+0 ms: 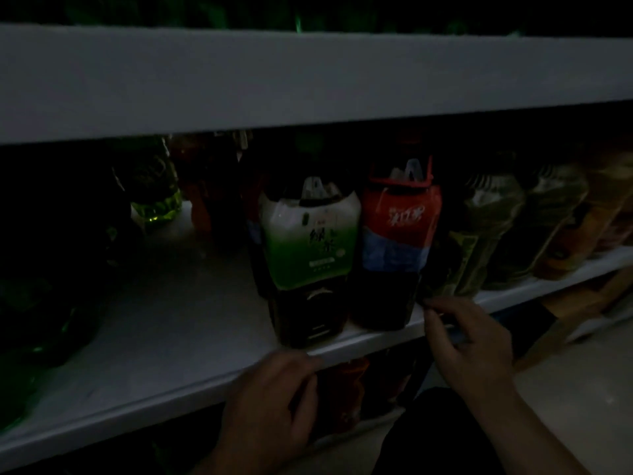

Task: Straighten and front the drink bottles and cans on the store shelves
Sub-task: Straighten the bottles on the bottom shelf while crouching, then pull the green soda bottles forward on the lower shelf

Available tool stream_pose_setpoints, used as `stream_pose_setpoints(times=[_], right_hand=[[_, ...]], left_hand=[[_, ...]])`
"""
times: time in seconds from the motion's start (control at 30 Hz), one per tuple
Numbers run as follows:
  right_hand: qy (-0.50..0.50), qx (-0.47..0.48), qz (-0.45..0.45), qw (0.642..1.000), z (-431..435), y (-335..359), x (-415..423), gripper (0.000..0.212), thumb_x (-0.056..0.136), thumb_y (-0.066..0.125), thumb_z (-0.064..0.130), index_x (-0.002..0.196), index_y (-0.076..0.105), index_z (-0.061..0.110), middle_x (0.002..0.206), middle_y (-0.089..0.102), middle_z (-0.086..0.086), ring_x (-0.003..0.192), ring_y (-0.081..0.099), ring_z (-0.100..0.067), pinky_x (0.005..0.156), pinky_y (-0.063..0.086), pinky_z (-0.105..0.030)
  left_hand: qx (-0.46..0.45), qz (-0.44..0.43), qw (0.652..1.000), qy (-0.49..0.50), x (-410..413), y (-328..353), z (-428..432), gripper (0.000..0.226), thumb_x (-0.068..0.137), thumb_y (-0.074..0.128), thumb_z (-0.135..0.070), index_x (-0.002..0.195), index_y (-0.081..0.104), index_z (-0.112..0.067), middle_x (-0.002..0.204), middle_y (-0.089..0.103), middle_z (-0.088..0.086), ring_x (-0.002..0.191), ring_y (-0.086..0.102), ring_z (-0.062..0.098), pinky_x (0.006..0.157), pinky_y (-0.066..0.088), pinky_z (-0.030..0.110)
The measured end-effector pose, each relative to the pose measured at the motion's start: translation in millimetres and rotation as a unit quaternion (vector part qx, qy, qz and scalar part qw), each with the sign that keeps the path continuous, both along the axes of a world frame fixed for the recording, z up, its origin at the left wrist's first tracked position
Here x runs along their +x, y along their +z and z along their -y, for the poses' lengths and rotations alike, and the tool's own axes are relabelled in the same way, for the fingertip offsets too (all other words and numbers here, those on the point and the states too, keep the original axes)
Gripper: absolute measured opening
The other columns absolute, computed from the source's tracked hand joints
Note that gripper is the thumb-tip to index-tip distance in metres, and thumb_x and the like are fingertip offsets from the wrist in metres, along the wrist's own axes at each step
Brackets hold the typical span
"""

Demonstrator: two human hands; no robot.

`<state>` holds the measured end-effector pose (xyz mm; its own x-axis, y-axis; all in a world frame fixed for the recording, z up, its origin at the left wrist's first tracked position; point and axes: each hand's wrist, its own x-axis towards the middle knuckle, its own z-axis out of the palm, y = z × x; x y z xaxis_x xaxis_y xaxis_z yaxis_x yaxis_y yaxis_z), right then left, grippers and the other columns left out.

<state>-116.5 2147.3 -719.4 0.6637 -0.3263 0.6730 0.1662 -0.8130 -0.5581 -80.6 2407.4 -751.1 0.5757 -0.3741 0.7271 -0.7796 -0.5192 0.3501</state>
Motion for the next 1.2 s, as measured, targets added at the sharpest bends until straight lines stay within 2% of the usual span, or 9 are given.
stream_pose_setpoints(times=[0.1,0.2,0.37,0.5,0.6,0.7,0.87,1.0,1.2], right_hand=[[-0.013,0.058,0.058,0.997,-8,33,9,0.025,0.086,0.058,0.041,0.106,0.061,0.027,0.096,0.06,0.012,0.087,0.055,0.005,0.073,0.04,-0.004],[0.076,0.19,0.007,0.979,-14,50,22,0.052,0.074,0.068,0.057,0.121,0.047,0.047,0.114,0.058,0.023,0.103,0.056,0.007,0.079,0.047,-0.012],[0.202,0.265,-0.087,0.939,-5,54,48,0.08,0.059,0.08,0.057,0.126,0.036,0.061,0.123,0.052,0.032,0.113,0.052,0.007,0.084,0.051,-0.018],[0.239,0.296,-0.127,0.916,-1,45,62,0.108,0.051,0.086,0.052,0.141,0.029,0.041,0.132,0.053,0.015,0.12,0.052,-0.006,0.095,0.048,-0.032],[0.213,0.315,-0.117,0.918,-4,42,65,0.111,0.044,0.089,0.05,0.139,0.031,0.043,0.131,0.053,0.018,0.118,0.053,-0.004,0.092,0.051,-0.032],[0.117,0.301,-0.068,0.944,-25,42,61,0.105,0.041,0.087,0.056,0.126,0.028,0.064,0.12,0.046,0.04,0.106,0.049,0.014,0.079,0.046,-0.008],[-0.107,0.225,0.021,0.968,-71,33,66,0.119,0.052,0.082,0.054,0.145,0.009,0.04,0.141,0.027,0.009,0.129,0.025,-0.012,0.098,0.027,-0.034],[-0.048,0.246,0.012,0.968,-69,21,62,0.112,0.066,0.077,0.041,0.139,-0.006,0.057,0.142,0.015,0.022,0.135,0.015,-0.01,0.102,0.021,-0.035],[-0.043,0.269,-0.044,0.961,-61,13,51,0.115,0.049,0.075,0.068,0.135,-0.002,0.062,0.135,0.015,0.035,0.122,0.016,0.008,0.099,0.027,-0.03]], left_hand=[[-0.089,-0.005,0.993,0.074,21,50,1,0.037,0.078,0.059,-0.041,0.109,0.062,-0.02,0.104,0.055,-0.003,0.095,0.049,0.004,0.09,0.03,0.003],[-0.166,-0.101,0.976,0.095,42,79,6,0.076,0.064,0.067,-0.056,0.129,0.041,-0.028,0.122,0.034,-0.015,0.11,0.038,-0.002,0.09,0.026,0.001],[-0.202,-0.218,0.953,0.056,62,83,18,0.105,0.047,0.078,-0.06,0.135,0.022,-0.053,0.138,0.035,-0.018,0.124,0.039,0.002,0.1,0.041,0.033],[-0.204,-0.23,0.951,0.045,67,79,21,0.11,0.044,0.08,-0.062,0.137,0.02,-0.058,0.14,0.036,-0.019,0.126,0.041,0.003,0.1,0.045,0.042],[-0.212,-0.227,0.95,0.026,66,80,20,0.108,0.046,0.08,-0.056,0.138,0.023,-0.056,0.139,0.037,-0.021,0.127,0.041,0.004,0.099,0.045,0.044],[-0.224,-0.232,0.946,0.024,66,78,18,0.107,0.046,0.079,-0.053,0.138,0.025,-0.056,0.139,0.037,-0.022,0.128,0.041,0.005,0.1,0.044,0.046],[-0.2,-0.221,0.954,0.015,68,81,16,0.108,0.05,0.083,-0.045,0.14,0.024,-0.054,0.139,0.036,-0.02,0.129,0.04,0.008,0.102,0.042,0.047],[-0.168,-0.21,0.963,0.021,71,83,13,0.109,0.049,0.082,-0.05,0.137,0.019,-0.061,0.131,0.032,-0.036,0.124,0.038,0.0,0.1,0.041,0.041],[-0.163,-0.213,0.962,0.049,74,79,11,0.114,0.042,0.077,-0.067,0.139,0.017,-0.059,0.131,0.029,-0.04,0.125,0.039,0.003,0.096,0.042,0.039]])
